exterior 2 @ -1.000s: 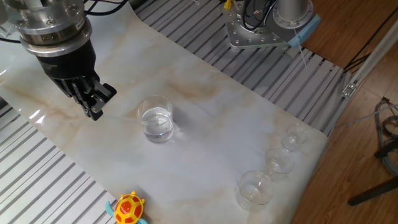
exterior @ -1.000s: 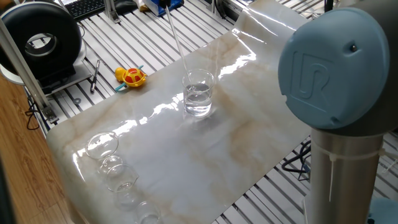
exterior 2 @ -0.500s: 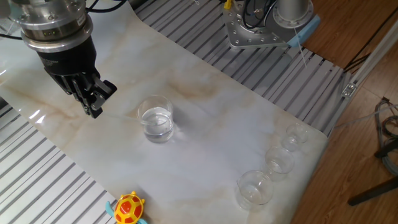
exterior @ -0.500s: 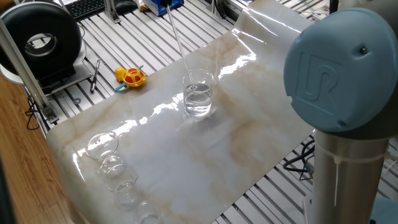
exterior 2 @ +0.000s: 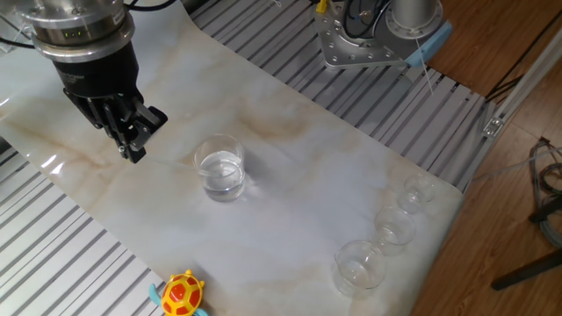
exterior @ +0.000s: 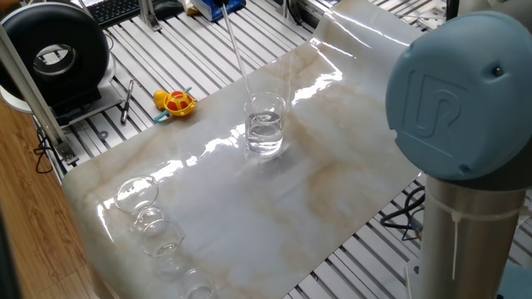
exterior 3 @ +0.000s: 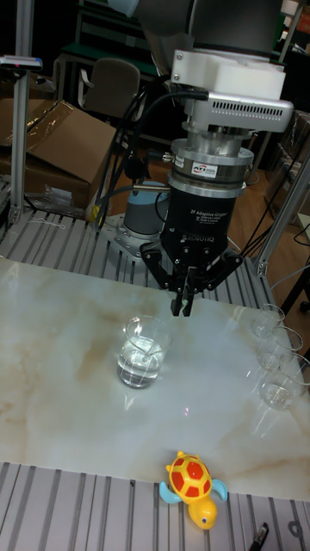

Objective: Stir the beaker with a glass rod

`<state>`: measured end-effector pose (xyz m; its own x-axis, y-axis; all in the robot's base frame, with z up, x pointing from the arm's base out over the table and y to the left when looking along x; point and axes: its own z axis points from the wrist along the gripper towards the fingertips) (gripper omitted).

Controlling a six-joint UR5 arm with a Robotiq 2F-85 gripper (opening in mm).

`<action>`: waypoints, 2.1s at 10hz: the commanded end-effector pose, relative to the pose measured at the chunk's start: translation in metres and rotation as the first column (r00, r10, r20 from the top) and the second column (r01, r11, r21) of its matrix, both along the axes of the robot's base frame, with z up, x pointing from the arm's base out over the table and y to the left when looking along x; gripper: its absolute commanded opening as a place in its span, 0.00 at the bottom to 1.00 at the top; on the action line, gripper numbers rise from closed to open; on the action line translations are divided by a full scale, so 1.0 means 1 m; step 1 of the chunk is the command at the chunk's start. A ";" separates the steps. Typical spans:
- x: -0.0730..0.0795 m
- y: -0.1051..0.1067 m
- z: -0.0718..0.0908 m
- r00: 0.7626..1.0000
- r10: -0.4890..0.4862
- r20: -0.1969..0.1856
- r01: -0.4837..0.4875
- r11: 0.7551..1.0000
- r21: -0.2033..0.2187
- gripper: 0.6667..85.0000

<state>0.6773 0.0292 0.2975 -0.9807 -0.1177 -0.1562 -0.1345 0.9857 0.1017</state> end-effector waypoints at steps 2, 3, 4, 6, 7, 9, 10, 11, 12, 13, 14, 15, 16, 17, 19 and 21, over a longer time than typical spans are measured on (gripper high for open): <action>-0.004 0.006 0.005 1.000 -0.001 0.003 0.001 1.000 0.021 0.00; -0.004 0.005 0.005 1.000 0.000 0.003 0.000 1.000 0.020 0.00; -0.004 0.005 0.004 1.000 0.000 0.003 0.000 1.000 0.015 0.00; -0.003 0.004 0.001 1.000 0.001 0.000 -0.001 1.000 0.006 0.00; -0.002 0.003 -0.002 1.000 0.002 -0.001 -0.002 1.000 0.003 0.00; -0.002 0.002 -0.005 1.000 0.004 -0.001 -0.004 1.000 0.002 0.00; -0.001 0.003 -0.006 1.000 0.001 -0.003 -0.001 1.000 0.003 0.00; 0.002 0.004 -0.006 1.000 0.006 0.006 -0.006 1.000 0.003 0.00; 0.003 0.006 -0.005 1.000 0.012 0.011 -0.012 1.000 0.012 0.00; 0.002 0.005 -0.006 1.000 0.019 0.010 -0.019 1.000 0.007 0.00; 0.002 0.008 -0.005 1.000 0.021 0.009 -0.021 1.000 0.016 0.00; 0.002 0.010 -0.005 1.000 0.020 0.008 -0.020 1.000 0.024 0.00; 0.001 0.012 -0.005 1.000 0.020 0.006 -0.020 0.999 0.035 0.00; 0.001 0.019 -0.004 1.000 0.020 0.005 -0.020 0.998 0.063 0.00; 0.000 0.018 -0.004 1.000 0.028 0.003 -0.028 0.998 0.056 0.00; 0.000 0.010 -0.005 0.999 0.040 0.004 -0.040 0.999 0.022 0.00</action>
<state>0.6774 0.0404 0.2911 -0.9771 -0.1395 -0.1608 -0.1609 0.9785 0.1289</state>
